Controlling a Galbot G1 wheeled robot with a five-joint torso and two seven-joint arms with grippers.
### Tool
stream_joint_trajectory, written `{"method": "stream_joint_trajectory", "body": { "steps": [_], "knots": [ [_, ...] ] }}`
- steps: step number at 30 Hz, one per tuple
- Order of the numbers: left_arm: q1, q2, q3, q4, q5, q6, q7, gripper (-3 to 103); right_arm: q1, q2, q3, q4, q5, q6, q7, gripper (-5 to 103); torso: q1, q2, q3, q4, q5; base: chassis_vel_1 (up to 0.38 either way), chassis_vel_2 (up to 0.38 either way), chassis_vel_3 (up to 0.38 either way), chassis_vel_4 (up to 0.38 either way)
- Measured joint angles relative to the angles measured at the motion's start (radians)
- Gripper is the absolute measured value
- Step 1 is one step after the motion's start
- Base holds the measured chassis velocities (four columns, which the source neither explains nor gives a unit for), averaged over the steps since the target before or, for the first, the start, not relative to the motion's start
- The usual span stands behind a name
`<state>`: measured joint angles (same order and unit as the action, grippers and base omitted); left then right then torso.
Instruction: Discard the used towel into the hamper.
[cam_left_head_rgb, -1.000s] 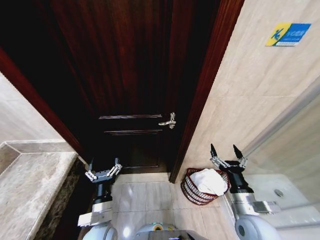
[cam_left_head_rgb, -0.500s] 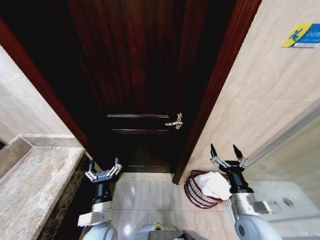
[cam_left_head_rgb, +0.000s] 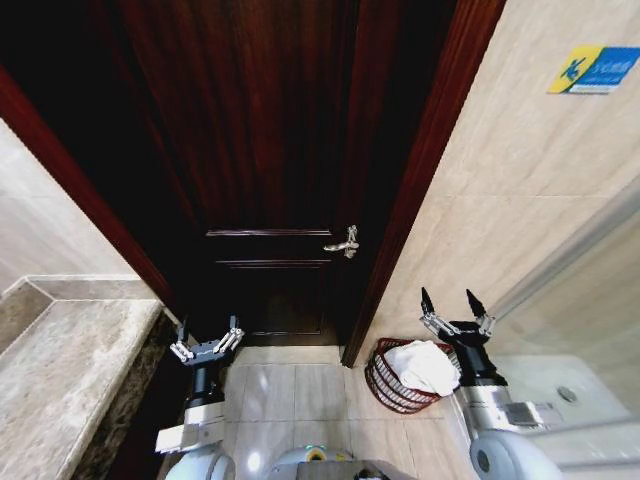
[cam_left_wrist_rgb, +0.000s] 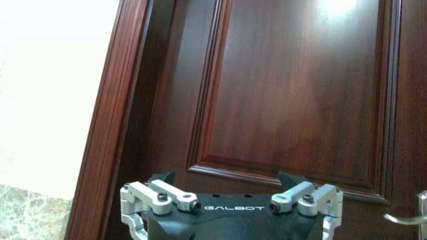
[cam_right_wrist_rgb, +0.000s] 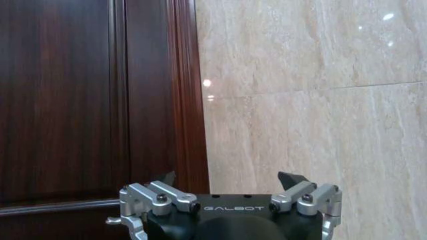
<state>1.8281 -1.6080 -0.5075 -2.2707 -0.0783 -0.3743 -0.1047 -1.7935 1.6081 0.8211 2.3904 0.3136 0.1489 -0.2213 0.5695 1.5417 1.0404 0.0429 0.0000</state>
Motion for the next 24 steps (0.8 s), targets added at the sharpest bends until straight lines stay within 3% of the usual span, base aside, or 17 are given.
{"method": "stream_joint_trajectory", "body": {
  "steps": [24],
  "knots": [
    [0.000, 0.000, 0.000, 0.000, 0.000, 0.000, 0.000, 100, 0.000, 0.000, 0.000, 0.000, 0.000, 0.000, 0.000, 100, 0.000, 0.000, 0.000, 0.0001, -0.0001, 0.019, -0.023, -0.021, 0.021]
  ]
}}
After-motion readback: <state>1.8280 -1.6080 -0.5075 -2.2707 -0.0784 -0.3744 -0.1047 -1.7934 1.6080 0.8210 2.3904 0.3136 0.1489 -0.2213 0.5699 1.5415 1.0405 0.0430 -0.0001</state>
